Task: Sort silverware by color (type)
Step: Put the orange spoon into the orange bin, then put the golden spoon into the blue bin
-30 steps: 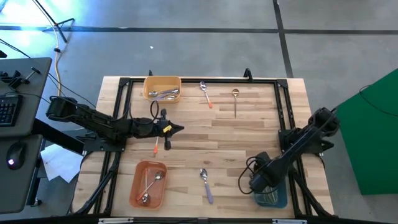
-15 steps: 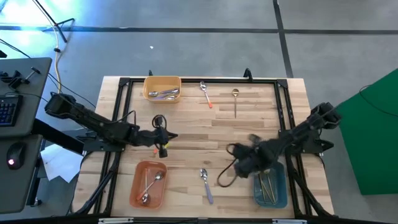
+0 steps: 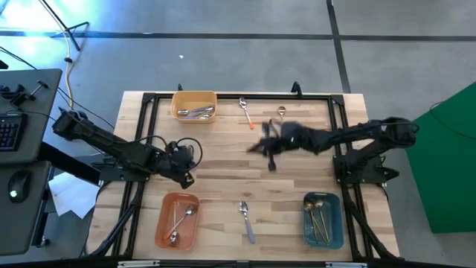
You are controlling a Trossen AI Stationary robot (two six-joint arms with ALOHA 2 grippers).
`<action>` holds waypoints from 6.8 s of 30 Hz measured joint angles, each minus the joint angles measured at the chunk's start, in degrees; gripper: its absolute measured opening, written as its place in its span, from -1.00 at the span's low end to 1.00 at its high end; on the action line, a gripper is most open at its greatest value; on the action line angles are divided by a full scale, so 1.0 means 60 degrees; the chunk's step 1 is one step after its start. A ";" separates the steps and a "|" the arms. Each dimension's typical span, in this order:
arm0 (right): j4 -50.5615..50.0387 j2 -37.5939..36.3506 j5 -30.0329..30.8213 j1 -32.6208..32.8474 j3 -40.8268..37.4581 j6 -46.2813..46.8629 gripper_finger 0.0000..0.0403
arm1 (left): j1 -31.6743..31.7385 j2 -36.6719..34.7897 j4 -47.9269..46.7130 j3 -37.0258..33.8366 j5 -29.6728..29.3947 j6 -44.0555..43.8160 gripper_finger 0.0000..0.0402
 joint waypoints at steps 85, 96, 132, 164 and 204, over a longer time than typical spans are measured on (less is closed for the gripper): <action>0.1247 0.0007 -0.0069 -0.2019 -0.0506 0.1056 -1.00 | -0.3328 0.1543 -0.1768 0.2509 0.3193 -0.9760 -1.00; 0.1072 0.0007 -0.0072 -0.2012 -0.0506 0.1107 -1.00 | -0.3984 0.3229 -0.0671 0.2130 0.2440 -1.0333 -1.00; -0.2078 -0.0526 0.4170 -0.1818 -0.0495 0.2364 -1.00 | -0.2195 0.0877 0.0286 0.1150 0.0704 -0.2468 -0.91; -0.5635 0.0557 0.5569 -0.2925 -0.0506 0.8640 -0.88 | 0.3621 0.0819 1.3995 -0.3976 0.4204 0.6465 -1.00; -0.7301 -0.0653 0.3800 -0.2757 -0.0526 0.8609 -0.96 | 0.3647 0.0819 1.4130 -0.4017 0.4174 0.5650 -1.00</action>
